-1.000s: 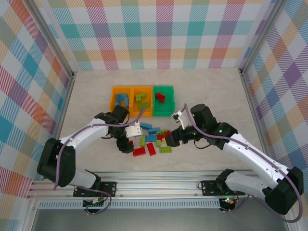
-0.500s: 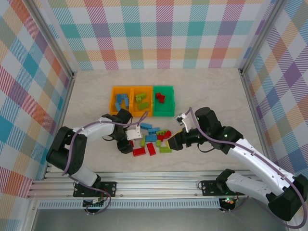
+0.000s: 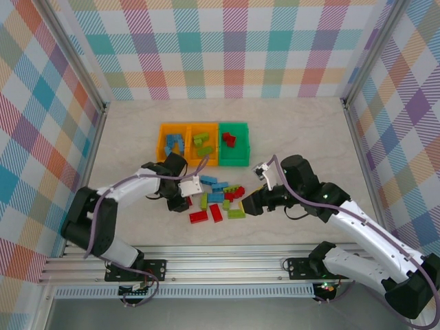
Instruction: Sort the legos into containers by color
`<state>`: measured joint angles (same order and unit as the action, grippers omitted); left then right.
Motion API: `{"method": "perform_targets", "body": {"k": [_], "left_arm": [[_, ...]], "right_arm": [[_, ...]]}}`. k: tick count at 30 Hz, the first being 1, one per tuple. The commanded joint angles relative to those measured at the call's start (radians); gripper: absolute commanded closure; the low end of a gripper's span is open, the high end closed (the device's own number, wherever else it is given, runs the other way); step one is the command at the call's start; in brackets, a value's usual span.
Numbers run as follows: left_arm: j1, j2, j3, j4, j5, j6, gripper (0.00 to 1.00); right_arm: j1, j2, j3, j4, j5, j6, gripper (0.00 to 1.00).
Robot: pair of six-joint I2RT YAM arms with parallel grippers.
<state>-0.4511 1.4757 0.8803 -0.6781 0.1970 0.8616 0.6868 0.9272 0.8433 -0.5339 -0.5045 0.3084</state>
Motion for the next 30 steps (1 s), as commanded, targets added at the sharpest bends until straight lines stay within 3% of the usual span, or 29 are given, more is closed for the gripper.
{"method": "perform_targets", "body": {"k": [1,5,8,11,17,22,27,30], "left_arm": [[-0.020,-0.164,0.094,0.088,0.108,-0.172,0.85],[-0.064,-0.133,0.242,0.298,0.102,-0.497,0.87],[-0.098,0.024,0.432,0.283,-0.035,-0.701,0.81],[-0.108,0.200,0.616,0.231,-0.092,-0.863,0.78],[-0.153,0.436,0.765,0.296,-0.160,-0.991,0.77],[-0.178,0.552,0.844,0.307,-0.185,-1.003,0.75],[-0.178,0.610,0.901,0.273,-0.195,-0.997,0.67],[-0.182,0.587,0.890,0.272,-0.189,-0.985,0.52]], "right_arm": [[0.004,-0.016,0.001,0.041,0.034,0.034,0.24],[0.002,-0.023,-0.013,0.093,0.123,0.082,0.23],[0.003,-0.035,-0.019,0.093,0.181,0.115,0.23],[0.002,-0.057,-0.036,0.084,0.232,0.146,0.21],[0.002,-0.086,-0.054,0.073,0.229,0.189,0.20],[0.002,-0.105,-0.061,0.058,0.232,0.208,0.20],[0.002,-0.130,-0.071,0.043,0.241,0.219,0.20],[0.003,-0.133,-0.078,0.042,0.251,0.224,0.20]]}}
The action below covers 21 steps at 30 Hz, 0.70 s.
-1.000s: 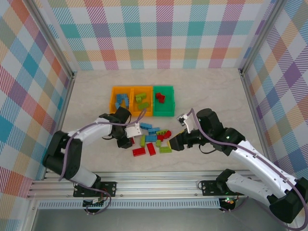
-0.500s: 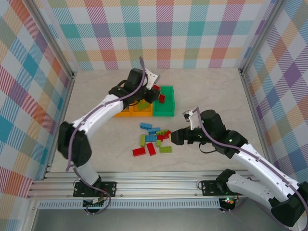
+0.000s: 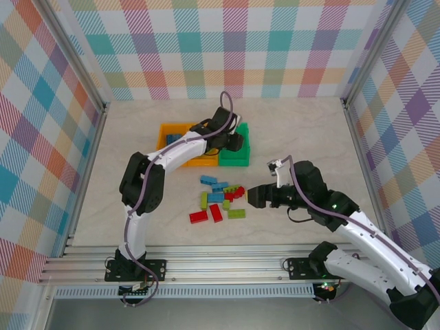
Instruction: Sort the legos into containers by color
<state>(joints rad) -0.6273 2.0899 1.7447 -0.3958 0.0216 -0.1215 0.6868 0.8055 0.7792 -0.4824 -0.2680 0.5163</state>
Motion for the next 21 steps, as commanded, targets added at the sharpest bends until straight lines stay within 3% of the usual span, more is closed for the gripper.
{"method": "perform_targets", "body": {"k": [1,7,11,16,21], "left_arm": [[-0.009,-0.046,0.008,-0.003,-0.020,0.005,0.51],[-0.016,-0.236,-0.106,-0.017,-0.014,0.045,0.48],[-0.042,-0.478,-0.261,-0.018,0.014,0.157,0.47],[-0.095,-0.847,-0.507,-0.094,0.163,0.517,0.44],[-0.136,-1.199,-0.768,-0.260,0.345,0.924,0.36]], "right_arm": [[0.001,-0.009,-0.016,-0.010,0.017,0.015,0.20],[0.002,0.040,-0.007,-0.005,0.048,0.027,0.20],[0.002,0.097,0.003,-0.008,0.098,0.050,0.20],[0.002,0.259,0.053,-0.072,0.197,0.124,0.20],[0.003,0.495,0.146,-0.082,0.212,0.215,0.20]]}}
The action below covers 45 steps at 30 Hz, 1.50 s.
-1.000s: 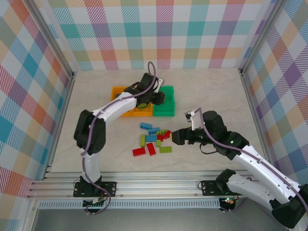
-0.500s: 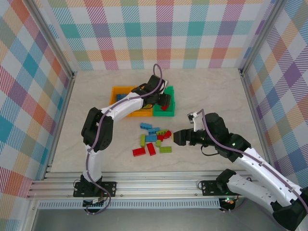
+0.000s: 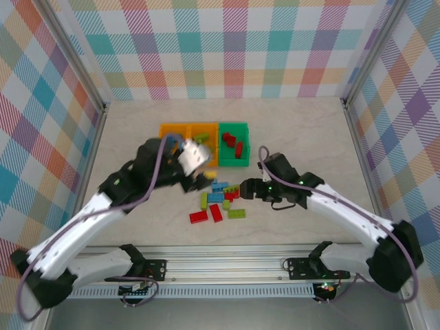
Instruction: Sort the legos into containers by color
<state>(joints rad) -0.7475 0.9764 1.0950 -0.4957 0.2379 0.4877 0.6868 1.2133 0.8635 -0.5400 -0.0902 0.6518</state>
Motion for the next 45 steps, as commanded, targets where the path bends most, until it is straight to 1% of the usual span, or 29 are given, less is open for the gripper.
{"method": "perform_targets", "body": {"k": [1,3,5,8,11,14,20,22,25,28,30,31,33,35,37,39,41,45], "left_arm": [[-0.016,-0.130,-0.162,-0.167,0.121,0.339,0.33],[-0.017,-0.206,-0.246,-0.191,0.104,0.397,0.24],[-0.017,-0.244,-0.319,-0.192,0.107,0.432,0.14],[-0.018,-0.266,-0.411,-0.137,0.101,0.464,0.06],[-0.017,-0.258,-0.443,-0.107,0.098,0.513,0.02],[-0.017,-0.236,-0.438,-0.107,0.086,0.537,0.00],[-0.018,-0.239,-0.452,-0.127,0.094,0.535,0.00],[-0.018,-0.248,-0.458,-0.124,0.089,0.535,0.00],[-0.018,-0.257,-0.463,-0.114,0.086,0.533,0.00],[-0.016,-0.255,-0.464,-0.110,0.078,0.534,0.00],[-0.014,-0.253,-0.465,-0.110,0.075,0.534,0.00],[-0.015,-0.253,-0.465,-0.109,0.075,0.534,0.00],[-0.014,-0.258,-0.466,-0.098,0.075,0.529,0.00],[-0.013,-0.269,-0.470,-0.081,0.072,0.522,0.00],[-0.007,-0.285,-0.482,-0.058,0.081,0.514,0.00],[0.000,-0.302,-0.495,-0.025,0.095,0.497,0.00],[0.006,-0.310,-0.501,-0.007,0.104,0.482,0.00],[0.011,-0.321,-0.509,-0.010,0.086,0.463,0.00]], "right_arm": [[0.003,0.131,0.080,-0.023,0.031,0.095,0.20],[0.003,0.226,0.127,-0.019,0.021,0.134,0.22],[0.005,0.304,0.160,-0.006,0.022,0.167,0.23],[0.004,0.396,0.206,-0.008,0.048,0.201,0.26],[0.004,0.455,0.232,-0.013,0.066,0.226,0.31],[0.005,0.500,0.233,0.003,0.054,0.246,0.36],[0.004,0.571,0.235,0.021,0.029,0.240,0.38],[0.005,0.575,0.232,0.020,0.033,0.238,0.45],[0.003,0.564,0.213,0.024,0.048,0.239,0.60],[0.000,0.542,0.194,0.016,0.062,0.240,0.70],[-0.003,0.515,0.186,0.008,0.073,0.236,0.74],[-0.003,0.496,0.184,0.005,0.082,0.230,0.80],[-0.003,0.441,0.186,0.005,0.108,0.190,0.83],[0.000,0.368,0.190,0.041,0.128,0.108,0.84],[0.006,0.284,0.182,0.128,0.160,-0.010,0.85],[0.005,0.235,0.178,0.234,0.196,-0.143,0.85],[-0.003,0.254,0.232,0.268,0.222,-0.245,0.85],[-0.044,0.448,0.474,0.166,0.285,-0.332,0.87]]}}
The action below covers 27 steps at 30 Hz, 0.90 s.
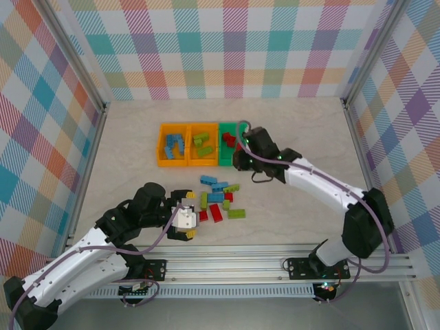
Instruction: Sort the legos into containers by color
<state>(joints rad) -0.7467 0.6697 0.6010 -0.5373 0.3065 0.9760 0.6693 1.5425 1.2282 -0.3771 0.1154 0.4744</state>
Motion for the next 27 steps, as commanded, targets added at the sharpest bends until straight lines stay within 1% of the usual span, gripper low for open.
{"method": "perform_targets", "body": {"k": [1,4,8,11,13,14,17,20,22,23,25,27], "left_arm": [[0.012,-0.017,-0.020,0.031,0.014,-0.030,0.00],[0.011,-0.020,-0.039,0.031,0.001,-0.038,0.00],[0.012,-0.009,-0.046,0.038,-0.019,-0.066,0.00],[0.013,0.007,-0.039,0.058,-0.040,-0.121,0.00],[0.015,0.028,-0.024,0.060,-0.060,-0.164,0.00],[0.015,0.044,-0.013,0.059,-0.070,-0.191,0.00],[0.015,0.094,0.023,0.061,-0.087,-0.275,0.00],[0.015,0.152,0.071,0.092,-0.084,-0.387,0.00],[0.014,0.195,0.112,0.141,-0.093,-0.518,0.00],[0.014,0.224,0.137,0.168,-0.115,-0.610,0.00],[0.012,0.282,0.186,0.205,-0.188,-0.803,0.00],[0.011,0.361,0.235,0.210,-0.289,-1.014,0.01]], "right_arm": [[-0.033,0.165,0.159,-0.012,0.097,-0.173,0.87],[-0.053,0.295,0.282,-0.043,0.118,-0.200,0.86],[-0.072,0.429,0.408,-0.085,0.123,-0.206,0.81],[-0.083,0.487,0.478,-0.115,0.108,-0.202,0.71],[-0.085,0.496,0.510,-0.140,0.104,-0.206,0.62],[-0.085,0.488,0.517,-0.151,0.102,-0.208,0.59],[-0.085,0.425,0.494,-0.163,0.109,-0.213,0.57],[-0.085,0.309,0.415,-0.160,0.096,-0.223,0.55],[-0.085,0.207,0.352,-0.183,0.049,-0.231,0.52],[-0.085,0.143,0.308,-0.197,0.016,-0.232,0.51],[-0.085,0.003,0.198,-0.199,-0.063,-0.231,0.46],[-0.085,-0.163,0.055,-0.182,-0.134,-0.211,0.38]]}}
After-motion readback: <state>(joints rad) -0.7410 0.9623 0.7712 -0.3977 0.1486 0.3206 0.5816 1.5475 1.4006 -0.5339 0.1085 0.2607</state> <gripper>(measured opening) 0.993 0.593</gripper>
